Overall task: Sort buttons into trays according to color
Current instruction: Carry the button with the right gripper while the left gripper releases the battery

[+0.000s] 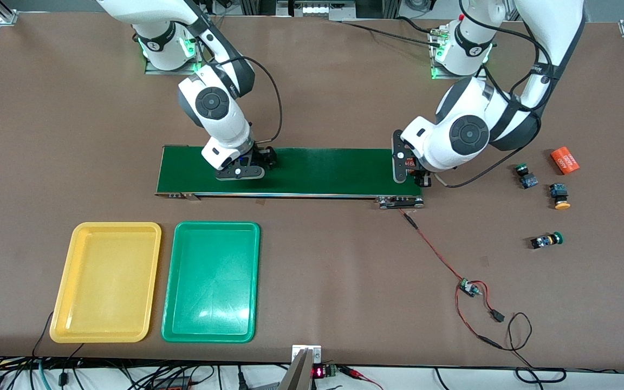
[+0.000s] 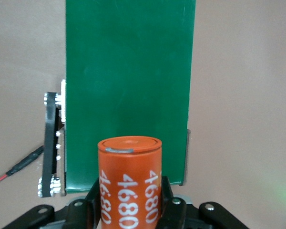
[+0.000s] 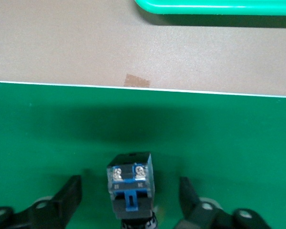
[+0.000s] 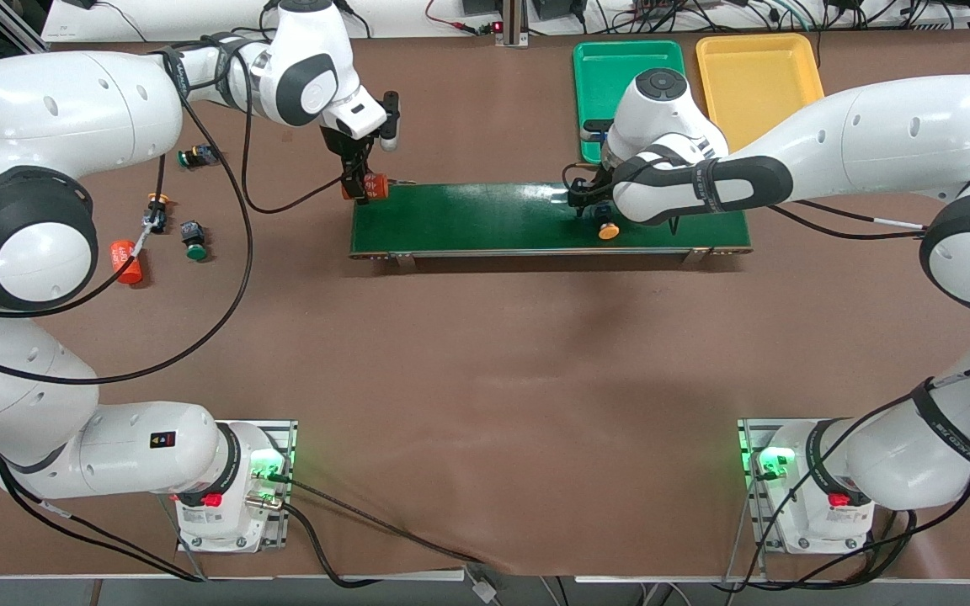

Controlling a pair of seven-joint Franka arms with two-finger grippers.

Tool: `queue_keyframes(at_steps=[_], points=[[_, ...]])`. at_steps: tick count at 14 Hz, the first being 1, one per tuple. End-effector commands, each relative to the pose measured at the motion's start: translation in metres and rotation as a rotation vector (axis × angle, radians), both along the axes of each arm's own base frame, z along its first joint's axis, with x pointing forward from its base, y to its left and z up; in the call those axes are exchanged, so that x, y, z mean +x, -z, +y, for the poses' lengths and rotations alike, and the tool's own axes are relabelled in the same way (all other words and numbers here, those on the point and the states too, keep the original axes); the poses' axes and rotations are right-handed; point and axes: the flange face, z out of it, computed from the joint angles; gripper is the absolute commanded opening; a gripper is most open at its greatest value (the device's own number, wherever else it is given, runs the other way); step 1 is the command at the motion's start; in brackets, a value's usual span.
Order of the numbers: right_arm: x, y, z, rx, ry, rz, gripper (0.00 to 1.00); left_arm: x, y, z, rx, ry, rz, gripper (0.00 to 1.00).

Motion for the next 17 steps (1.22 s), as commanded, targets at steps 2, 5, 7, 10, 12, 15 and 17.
queue_keyframes(at_steps=[2,5,7,10,12,15,17], points=[[0.008,0.004,-0.002,-0.004,-0.001,-0.015,0.41,-0.005,0.015,-0.010,0.002,0.052,-0.012,0.00],[0.017,-0.007,-0.003,-0.001,-0.002,-0.027,0.14,-0.005,0.029,-0.016,0.008,0.091,-0.027,0.00],[0.038,-0.035,-0.013,-0.044,0.016,-0.008,0.09,-0.006,0.037,-0.020,0.013,0.112,-0.027,0.00],[0.074,-0.095,-0.025,-0.108,-0.026,0.055,0.09,-0.006,0.043,-0.021,0.004,0.110,-0.028,0.01],[0.090,-0.129,-0.042,-0.124,-0.006,0.054,0.11,-0.005,0.047,-0.022,-0.003,0.109,-0.030,0.06],[0.125,-0.172,-0.098,-0.110,0.093,0.007,0.11,-0.007,0.051,-0.024,-0.007,0.106,-0.031,0.09],[0.141,-0.190,-0.140,-0.092,0.112,-0.003,0.11,-0.011,0.056,-0.022,-0.004,0.102,-0.026,0.18]])
